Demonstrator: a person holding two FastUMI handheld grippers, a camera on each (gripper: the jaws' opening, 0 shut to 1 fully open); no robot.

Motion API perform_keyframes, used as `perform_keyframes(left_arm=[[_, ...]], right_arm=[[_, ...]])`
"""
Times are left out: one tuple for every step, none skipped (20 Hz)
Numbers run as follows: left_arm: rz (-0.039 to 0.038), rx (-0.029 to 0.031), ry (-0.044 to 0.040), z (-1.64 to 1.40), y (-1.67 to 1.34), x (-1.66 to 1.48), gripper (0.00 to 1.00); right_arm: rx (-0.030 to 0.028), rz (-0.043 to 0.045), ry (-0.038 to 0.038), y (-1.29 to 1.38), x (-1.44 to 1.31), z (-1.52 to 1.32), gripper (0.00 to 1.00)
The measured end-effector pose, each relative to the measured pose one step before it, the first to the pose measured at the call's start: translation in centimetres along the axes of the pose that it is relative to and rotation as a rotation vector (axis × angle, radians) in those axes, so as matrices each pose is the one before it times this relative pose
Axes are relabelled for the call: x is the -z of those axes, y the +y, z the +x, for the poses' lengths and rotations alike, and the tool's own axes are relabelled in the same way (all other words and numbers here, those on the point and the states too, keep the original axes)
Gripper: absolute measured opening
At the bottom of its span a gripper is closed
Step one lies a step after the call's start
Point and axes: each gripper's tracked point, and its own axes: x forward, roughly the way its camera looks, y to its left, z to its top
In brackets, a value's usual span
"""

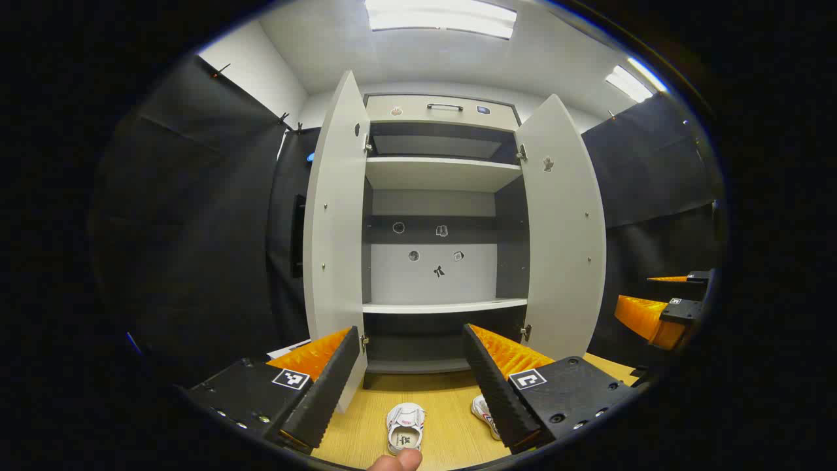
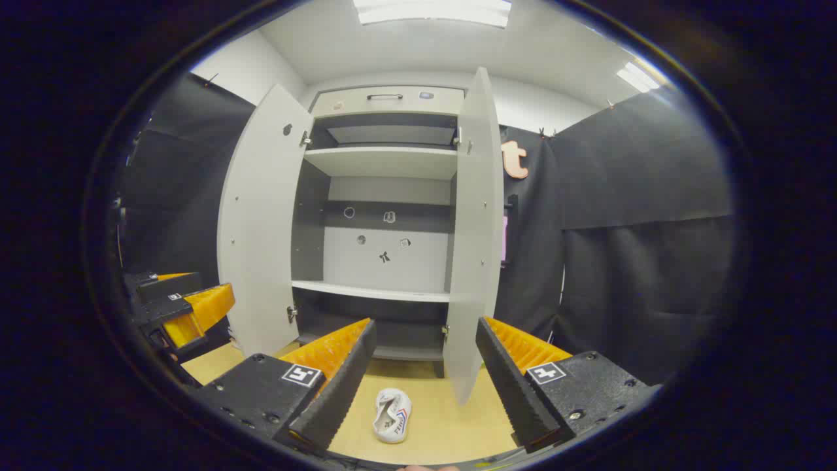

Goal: Grab one shoe with the right hand and put it into the shoe cabinet, grab the other shoe with the left hand and put it into the shoe cabinet; then close the right door with the right hand and the left door with the left hand.

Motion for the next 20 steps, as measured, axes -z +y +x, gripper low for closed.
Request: perform_keyframes(left_arm=[[0.00142, -0.00084, -0.00388, 0.028, 0.049, -0.103, 0.95], [0.00300, -0.00281, -0.00540, 0.124, 0.093, -0.156, 0.95], [0.00202, -0.00240, -0.00416, 0.108, 0.087, -0.043, 0.95], [-0.00065, 0.00128, -0.00020, 0.045, 0.013, 0.063, 0.95], [-0.00160, 0.00153, 0.00120, 0.049, 0.040, 0.008, 0.95], [-0.00160, -0.00112, -0.00128, 0.058, 0.083, -0.013, 0.95], [-0.00013, -0.00129, -0.00105, 0.037, 0.091, -0.022, 0.95], [0.00012, -0.00069, 0.00030, 0.068, 0.070, 0.023, 0.95], [0.00004, -0.00117, 0.00001, 0.111, 0.103, 0.048, 0.95], [0.00092, -0.00142, 0.00073, 0.082, 0.125, -0.006, 0.95], [0.00071, -0.00048, 0.00004, 0.054, 0.080, 0.001, 0.95], [0.00199, -0.00042, -0.00180, 0.064, -0.004, 0.003, 0.95], [0.00297, -0.00250, -0.00032, 0.079, 0.046, -0.044, 0.95], [0.00228, -0.00044, -0.00106, 0.014, 0.032, 0.041, 0.95], [0.00113, 0.00100, 0.00077, 0.067, -0.026, 0.020, 0.95], [0.00079, 0.00141, 0.00094, 0.080, -0.024, 0.106, 0.95], [-0.00092, 0.00058, 0.00032, 0.067, -0.007, -0.017, 0.95], [-0.00078, 0.00127, 0.00079, 0.094, -0.014, 0.034, 0.95], [-0.00018, 0.00020, -0.00021, 0.125, 0.058, 0.079, 0.95], [0.00019, -0.00059, 0.00006, -0.001, 0.058, -0.011, 0.95]], right_arm=[[-0.00032, -0.00210, -0.00295, 0.076, -0.020, -0.022, 0.99], [0.00059, -0.00097, -0.00456, 0.091, -0.220, -0.002, 0.99], [0.00034, -0.00085, -0.00242, 0.030, -0.045, 0.033, 0.99], [-0.00101, 0.00096, -0.00218, 0.085, -0.144, 0.082, 0.99], [-0.00046, 0.00201, -0.00114, 0.090, -0.065, 0.122, 0.99], [-0.00070, 0.00095, -0.00108, 0.066, -0.070, 0.047, 0.99], [-0.00020, 0.00038, -0.00174, 0.022, -0.005, 0.112, 0.99], [0.00015, -0.00147, -0.00031, 0.042, -0.076, 0.086, 0.99], [-0.00007, -0.00291, -0.00153, 0.118, -0.014, 0.028, 0.99], [0.00147, -0.00284, -0.00165, 0.023, -0.047, 0.092, 0.99], [0.00282, -0.00192, -0.00168, 0.003, -0.033, 0.078, 0.99], [-0.00092, 0.00007, -0.00213, 0.055, -0.090, 0.016, 0.99], [-0.00131, 0.00131, -0.00090, 0.063, -0.034, 0.120, 0.99], [0.00028, 0.00198, -0.00132, 0.007, -0.106, 0.071, 0.99], [0.00110, 0.00106, -0.00187, -0.015, -0.072, 0.134, 0.99], [0.00123, 0.00093, -0.00092, -0.045, -0.064, 0.109, 0.99], [-0.00002, 0.00024, 0.00017, 0.026, 0.045, 0.113, 0.99], [0.00040, -0.00086, 0.00018, 0.029, -0.078, 0.158, 0.99], [0.00016, -0.00092, 0.00042, 0.035, 0.020, 0.077, 0.99], [-0.00149, -0.00037, -0.00120, 0.122, -0.062, 0.113, 0.99]])
